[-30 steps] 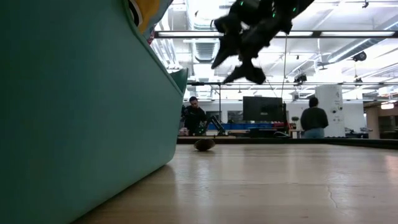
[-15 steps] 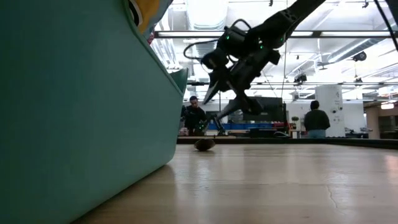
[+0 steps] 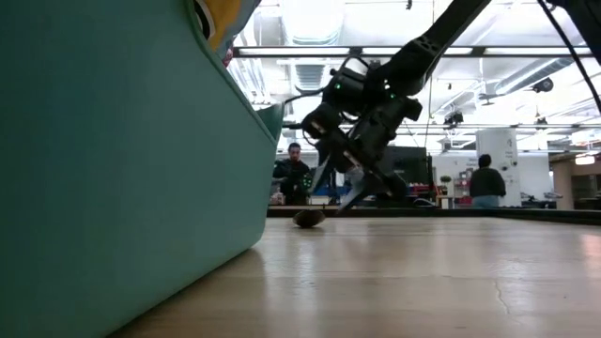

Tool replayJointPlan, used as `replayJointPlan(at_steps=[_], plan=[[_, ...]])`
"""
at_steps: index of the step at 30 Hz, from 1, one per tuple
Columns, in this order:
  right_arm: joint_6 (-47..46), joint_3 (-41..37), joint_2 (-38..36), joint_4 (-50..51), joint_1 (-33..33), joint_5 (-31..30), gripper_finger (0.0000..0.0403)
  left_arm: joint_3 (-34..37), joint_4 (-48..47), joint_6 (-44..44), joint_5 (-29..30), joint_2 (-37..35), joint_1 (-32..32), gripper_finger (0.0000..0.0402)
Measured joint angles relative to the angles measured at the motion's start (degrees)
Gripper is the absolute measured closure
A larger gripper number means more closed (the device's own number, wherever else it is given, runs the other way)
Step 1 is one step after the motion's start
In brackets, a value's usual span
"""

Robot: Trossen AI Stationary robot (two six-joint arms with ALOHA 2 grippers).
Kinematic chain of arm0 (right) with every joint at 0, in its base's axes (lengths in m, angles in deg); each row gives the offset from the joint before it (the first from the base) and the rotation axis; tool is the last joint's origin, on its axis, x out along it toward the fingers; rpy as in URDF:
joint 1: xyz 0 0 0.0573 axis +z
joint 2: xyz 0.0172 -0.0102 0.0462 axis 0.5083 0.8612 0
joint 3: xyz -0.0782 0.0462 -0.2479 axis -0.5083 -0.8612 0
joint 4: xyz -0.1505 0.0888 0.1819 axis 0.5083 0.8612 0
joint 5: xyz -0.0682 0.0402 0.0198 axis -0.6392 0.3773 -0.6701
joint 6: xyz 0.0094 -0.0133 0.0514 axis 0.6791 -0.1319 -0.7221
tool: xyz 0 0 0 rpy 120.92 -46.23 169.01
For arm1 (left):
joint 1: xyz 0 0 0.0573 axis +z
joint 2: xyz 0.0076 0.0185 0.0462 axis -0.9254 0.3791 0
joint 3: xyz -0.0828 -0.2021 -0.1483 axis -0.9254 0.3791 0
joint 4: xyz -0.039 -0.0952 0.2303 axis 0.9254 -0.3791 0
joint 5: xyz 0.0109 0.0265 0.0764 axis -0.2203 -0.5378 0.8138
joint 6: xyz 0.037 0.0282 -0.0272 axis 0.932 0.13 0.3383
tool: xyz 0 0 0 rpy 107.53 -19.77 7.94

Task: Pick & Place Food Item
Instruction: Put the black spoon into the orange bin

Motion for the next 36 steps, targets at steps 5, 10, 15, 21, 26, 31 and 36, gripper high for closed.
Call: replayJointPlan(at_steps=[5, 10, 15, 21, 26, 31, 36], plan=[[-2.99, -0.27, 2.07, -3.87, 0.16, 0.35, 0.0170, 0.00, 0.00, 0.00, -0.02, 0.06, 0.00, 0.0162], [-5.60, -0.35, 5.20, -7.13, 0.51, 2.85, 0.0170, 0.00, 0.00, 0.00, 0.00, 0.06, 0.00, 0.0162], [-6.72, -0.40, 6.63, -9.66, 0.50, 4.96, 0.0170, 0.00, 0.00, 0.00, 0.00, 0.06, -0.02, 0.0162], [-6.95, -0.61, 6.41, -9.77, 0.60, 3.04, 0.0177, 0.00, 0.00, 0.00, 0.00, 0.06, -0.02, 0.0162], [-7.27, -1.50, 6.54, -9.97, 0.60, 2.22, 0.0224, 0.00, 0.00, 0.00, 0.00, 0.06, -0.02, 0.0163], [-7.97, -1.70, 6.61, -9.71, 0.58, 1.75, 0.0280, 0.00, -0.01, 0.00, 0.00, 0.06, -0.02, 0.0163], [-7.90, -1.75, 6.65, -9.55, 0.60, 1.30, 0.0320, 0.00, 0.00, 0.00, 0.00, 0.06, -0.02, 0.0163]])
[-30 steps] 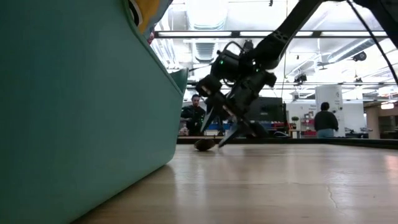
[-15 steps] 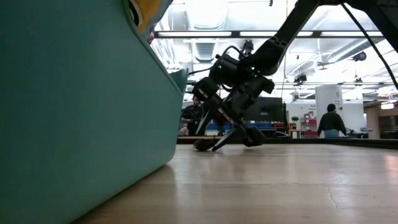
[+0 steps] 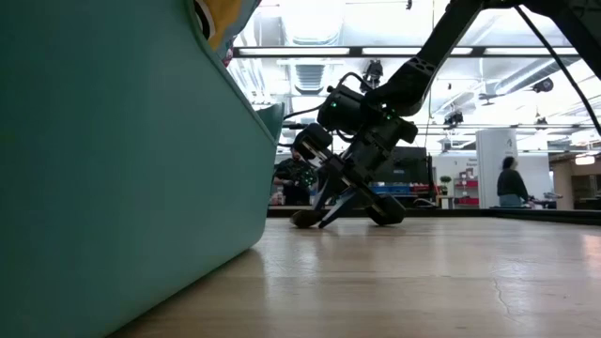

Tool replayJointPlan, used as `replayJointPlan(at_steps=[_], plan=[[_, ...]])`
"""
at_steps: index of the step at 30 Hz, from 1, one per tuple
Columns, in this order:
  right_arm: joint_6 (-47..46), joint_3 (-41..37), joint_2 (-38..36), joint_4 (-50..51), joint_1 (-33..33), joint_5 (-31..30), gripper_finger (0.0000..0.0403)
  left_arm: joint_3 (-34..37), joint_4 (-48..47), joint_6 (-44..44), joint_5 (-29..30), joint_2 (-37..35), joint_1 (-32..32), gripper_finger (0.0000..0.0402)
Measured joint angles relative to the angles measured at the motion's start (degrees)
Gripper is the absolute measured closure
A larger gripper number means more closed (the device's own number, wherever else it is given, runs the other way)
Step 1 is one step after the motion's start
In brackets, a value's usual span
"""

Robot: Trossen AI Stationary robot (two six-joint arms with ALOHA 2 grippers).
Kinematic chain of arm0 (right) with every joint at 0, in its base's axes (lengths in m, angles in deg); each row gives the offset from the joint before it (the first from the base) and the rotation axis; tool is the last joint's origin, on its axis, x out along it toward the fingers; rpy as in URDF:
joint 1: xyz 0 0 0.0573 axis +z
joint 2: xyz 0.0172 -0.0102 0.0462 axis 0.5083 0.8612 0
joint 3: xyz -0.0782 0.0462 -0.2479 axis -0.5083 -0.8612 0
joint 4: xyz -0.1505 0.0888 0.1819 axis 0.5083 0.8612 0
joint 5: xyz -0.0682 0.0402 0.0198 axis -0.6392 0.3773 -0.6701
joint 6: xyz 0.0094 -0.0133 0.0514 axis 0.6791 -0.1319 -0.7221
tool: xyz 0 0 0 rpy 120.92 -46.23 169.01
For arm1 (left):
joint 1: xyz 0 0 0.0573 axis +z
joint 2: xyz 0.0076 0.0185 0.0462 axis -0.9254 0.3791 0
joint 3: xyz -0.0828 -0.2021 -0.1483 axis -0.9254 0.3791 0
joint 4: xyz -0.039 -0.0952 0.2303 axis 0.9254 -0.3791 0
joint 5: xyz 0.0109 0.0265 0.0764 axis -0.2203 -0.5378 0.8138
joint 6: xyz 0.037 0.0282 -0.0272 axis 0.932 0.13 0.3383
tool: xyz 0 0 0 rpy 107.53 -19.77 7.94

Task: Pick & Place Food Item
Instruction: Put the black spoon into the orange bin

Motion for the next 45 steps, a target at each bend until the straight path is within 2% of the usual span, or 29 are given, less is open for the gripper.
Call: replayJointPlan(at_steps=[14, 28, 45], plan=[[0.98, -0.04, 0.07, -0.31, 0.02, -0.23, 0.0390, 0.00, 0.00, 0.00, 0.00, 0.00, 0.00, 0.0163], [3.31, -0.16, -1.34, -2.44, -0.03, -0.44, 0.0395, 0.00, 0.00, 0.00, 0.01, 0.00, 0.02, 0.0163], [14.27, -0.35, -14.27, -2.32, -1.54, -1.90, 0.0395, 0.00, 0.00, 0.00, 0.02, 0.00, 0.02, 0.0163]])
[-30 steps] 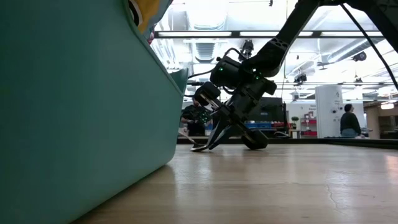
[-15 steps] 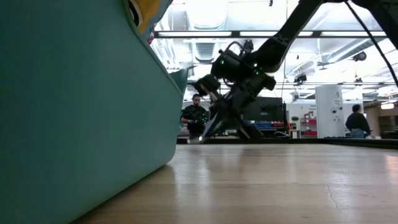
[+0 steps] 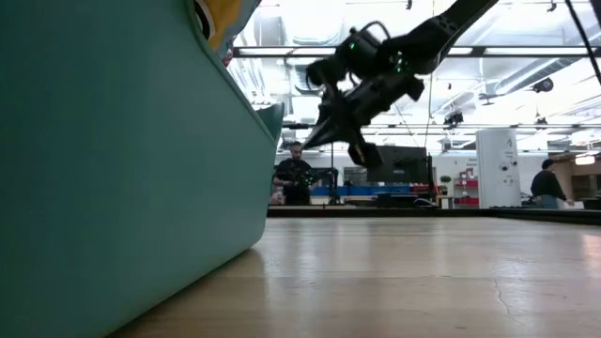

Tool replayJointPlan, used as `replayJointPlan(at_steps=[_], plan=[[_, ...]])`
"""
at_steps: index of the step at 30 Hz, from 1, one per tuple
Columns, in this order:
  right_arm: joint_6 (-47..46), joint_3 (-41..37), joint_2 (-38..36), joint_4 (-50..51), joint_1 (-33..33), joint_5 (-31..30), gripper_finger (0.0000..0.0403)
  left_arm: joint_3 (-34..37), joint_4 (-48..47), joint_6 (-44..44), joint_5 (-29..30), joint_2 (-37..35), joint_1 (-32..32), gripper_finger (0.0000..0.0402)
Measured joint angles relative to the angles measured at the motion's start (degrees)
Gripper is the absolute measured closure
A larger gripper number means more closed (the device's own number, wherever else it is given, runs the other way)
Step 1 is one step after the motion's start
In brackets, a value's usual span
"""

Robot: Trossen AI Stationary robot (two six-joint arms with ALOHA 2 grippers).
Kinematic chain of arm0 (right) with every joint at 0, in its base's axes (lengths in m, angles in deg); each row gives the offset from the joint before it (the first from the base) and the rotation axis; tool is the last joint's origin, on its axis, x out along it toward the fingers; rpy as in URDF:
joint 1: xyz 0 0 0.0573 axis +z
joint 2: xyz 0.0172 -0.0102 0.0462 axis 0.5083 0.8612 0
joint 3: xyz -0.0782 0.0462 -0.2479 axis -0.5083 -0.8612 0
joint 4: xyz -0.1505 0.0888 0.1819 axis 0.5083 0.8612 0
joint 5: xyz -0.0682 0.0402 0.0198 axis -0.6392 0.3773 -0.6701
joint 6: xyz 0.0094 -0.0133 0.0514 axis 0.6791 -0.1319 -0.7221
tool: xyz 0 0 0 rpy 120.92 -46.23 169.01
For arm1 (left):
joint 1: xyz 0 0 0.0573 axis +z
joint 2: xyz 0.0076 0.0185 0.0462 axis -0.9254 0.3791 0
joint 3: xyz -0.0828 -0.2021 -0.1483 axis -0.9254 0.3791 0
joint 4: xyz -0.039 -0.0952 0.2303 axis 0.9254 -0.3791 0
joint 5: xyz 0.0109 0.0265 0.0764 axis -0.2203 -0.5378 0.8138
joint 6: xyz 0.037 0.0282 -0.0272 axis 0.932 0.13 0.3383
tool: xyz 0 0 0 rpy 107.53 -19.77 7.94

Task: Pick & Place Food Item
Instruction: Put the black spoon into the orange bin

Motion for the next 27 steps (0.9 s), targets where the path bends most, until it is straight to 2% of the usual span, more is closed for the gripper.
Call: replayJointPlan(at_steps=[9, 16, 20, 27], plan=[[9.69, -0.07, -8.59, -0.07, 0.59, 0.67, 0.0395, 0.00, 0.00, 0.00, -0.02, 0.00, -0.03, 0.0163], [19.34, -0.15, -15.34, -2.02, 3.85, 1.07, 0.0395, 0.00, 0.00, 0.00, 0.01, 0.00, -0.02, 0.0163], [26.14, -0.15, -16.54, -4.94, 6.91, 1.22, 0.0395, 0.00, 0.00, 0.00, -0.01, 0.00, -0.02, 0.0163], [29.42, -0.02, -15.72, -11.19, 11.29, 0.64, 0.0395, 0.00, 0.00, 0.00, 0.00, 0.00, -0.02, 0.0163]])
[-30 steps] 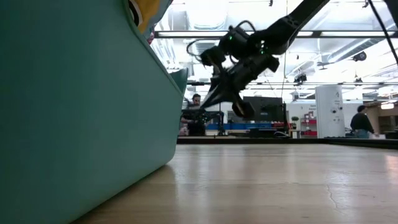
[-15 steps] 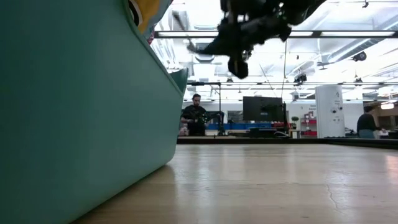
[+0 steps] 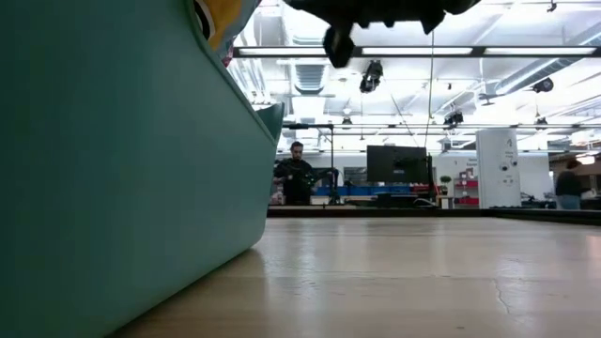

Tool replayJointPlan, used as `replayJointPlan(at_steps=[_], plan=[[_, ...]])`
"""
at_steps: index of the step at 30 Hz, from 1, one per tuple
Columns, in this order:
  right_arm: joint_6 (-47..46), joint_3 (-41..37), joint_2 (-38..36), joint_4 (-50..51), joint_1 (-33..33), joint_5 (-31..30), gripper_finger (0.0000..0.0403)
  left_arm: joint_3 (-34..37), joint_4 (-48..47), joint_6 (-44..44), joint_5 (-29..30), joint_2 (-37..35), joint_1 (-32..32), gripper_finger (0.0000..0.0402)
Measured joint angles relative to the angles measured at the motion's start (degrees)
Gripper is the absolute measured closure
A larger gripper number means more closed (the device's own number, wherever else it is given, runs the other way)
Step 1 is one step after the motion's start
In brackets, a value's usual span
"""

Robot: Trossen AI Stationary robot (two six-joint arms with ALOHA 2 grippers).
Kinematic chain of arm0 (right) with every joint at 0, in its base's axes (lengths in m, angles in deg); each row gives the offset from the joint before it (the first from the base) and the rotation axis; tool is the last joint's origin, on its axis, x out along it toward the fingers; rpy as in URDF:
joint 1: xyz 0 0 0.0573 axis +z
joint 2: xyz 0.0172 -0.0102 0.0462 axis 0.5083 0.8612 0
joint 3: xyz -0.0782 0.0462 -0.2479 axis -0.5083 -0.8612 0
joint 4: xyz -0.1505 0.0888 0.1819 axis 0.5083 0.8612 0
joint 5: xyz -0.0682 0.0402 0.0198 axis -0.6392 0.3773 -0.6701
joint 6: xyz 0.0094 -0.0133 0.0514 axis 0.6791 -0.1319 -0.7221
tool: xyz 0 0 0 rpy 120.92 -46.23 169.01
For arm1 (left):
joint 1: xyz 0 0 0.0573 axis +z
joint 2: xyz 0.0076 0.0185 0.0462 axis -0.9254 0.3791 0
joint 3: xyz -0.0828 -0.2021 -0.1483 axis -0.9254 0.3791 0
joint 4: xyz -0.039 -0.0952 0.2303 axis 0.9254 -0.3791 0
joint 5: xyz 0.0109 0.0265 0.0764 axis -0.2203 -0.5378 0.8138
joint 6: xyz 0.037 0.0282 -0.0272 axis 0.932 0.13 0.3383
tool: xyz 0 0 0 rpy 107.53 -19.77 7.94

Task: Pick & Place Food Item
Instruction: Put the black spoon into the orange bin

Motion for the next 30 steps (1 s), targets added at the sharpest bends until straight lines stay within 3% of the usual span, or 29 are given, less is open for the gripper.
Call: replayJointPlan(at_steps=[9, 13, 20, 30], plan=[[4.16, 2.39, 8.62, -15.13, 6.24, -0.57, 0.0395, 0.00, 0.00, 0.00, 0.01, 0.00, 0.02, 0.0163], [5.81, 6.84, 14.33, -16.22, 9.72, -4.87, 0.0395, 0.00, 0.00, 0.00, 0.01, 0.00, 0.04, 0.0162], [7.65, 19.11, 25.64, -13.17, 14.47, -10.99, 0.0395, 0.00, 0.00, 0.00, 0.01, 0.00, 0.02, 0.0162], [7.28, 43.37, 43.80, 1.60, 16.63, -12.10, 0.0395, 0.00, 0.00, 0.00, 0.01, 0.00, 0.02, 0.0162]])
